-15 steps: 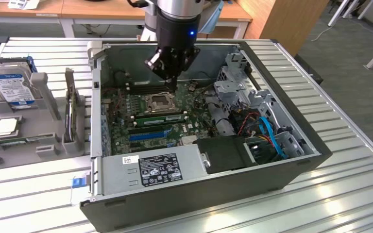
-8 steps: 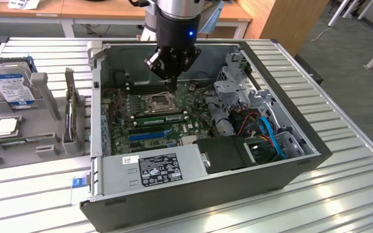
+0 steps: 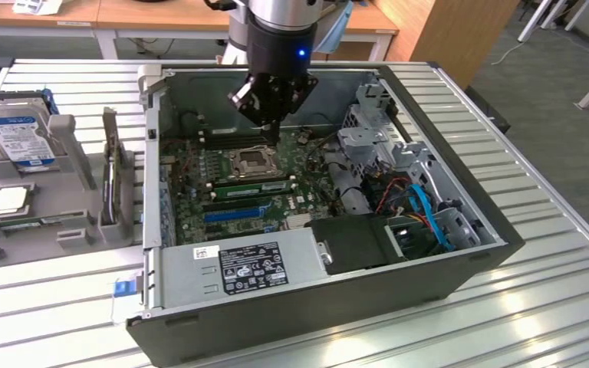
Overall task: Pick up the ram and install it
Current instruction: 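Press down the ram until it locks into place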
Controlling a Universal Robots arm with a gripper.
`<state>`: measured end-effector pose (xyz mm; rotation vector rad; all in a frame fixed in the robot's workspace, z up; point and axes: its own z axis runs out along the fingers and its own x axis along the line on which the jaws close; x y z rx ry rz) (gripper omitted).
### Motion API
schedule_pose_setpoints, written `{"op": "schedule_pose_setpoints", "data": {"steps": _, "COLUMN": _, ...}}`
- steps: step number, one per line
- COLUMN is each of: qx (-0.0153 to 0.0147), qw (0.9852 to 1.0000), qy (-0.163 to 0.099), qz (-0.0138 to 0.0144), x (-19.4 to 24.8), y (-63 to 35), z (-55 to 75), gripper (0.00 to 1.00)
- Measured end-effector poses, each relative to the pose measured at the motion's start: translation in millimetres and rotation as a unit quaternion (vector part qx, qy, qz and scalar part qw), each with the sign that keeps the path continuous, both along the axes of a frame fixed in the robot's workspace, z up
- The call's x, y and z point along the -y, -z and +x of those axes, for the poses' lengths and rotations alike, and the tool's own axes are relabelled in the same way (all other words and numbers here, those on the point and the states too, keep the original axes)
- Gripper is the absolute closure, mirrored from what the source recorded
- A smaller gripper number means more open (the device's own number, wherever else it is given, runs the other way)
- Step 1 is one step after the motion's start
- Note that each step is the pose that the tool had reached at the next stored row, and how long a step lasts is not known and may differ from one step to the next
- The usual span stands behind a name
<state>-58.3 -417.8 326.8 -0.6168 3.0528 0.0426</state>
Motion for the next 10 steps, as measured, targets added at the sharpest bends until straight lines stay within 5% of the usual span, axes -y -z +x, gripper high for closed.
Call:
{"op": "schedule_pose_setpoints", "data": {"steps": 6, "qx": -0.0127, "qw": 0.9999, "qy": 0.001, "qz": -0.0001, "x": 0.1, "y": -0.1, "z": 3.6, "gripper": 0.90}}
{"op": "schedule_pose_setpoints", "data": {"steps": 10, "qx": -0.0129, "qw": 0.9999, "qy": 0.002, "qz": -0.0001, "x": 0.0, "y": -0.1, "z": 3.7, "gripper": 0.90}}
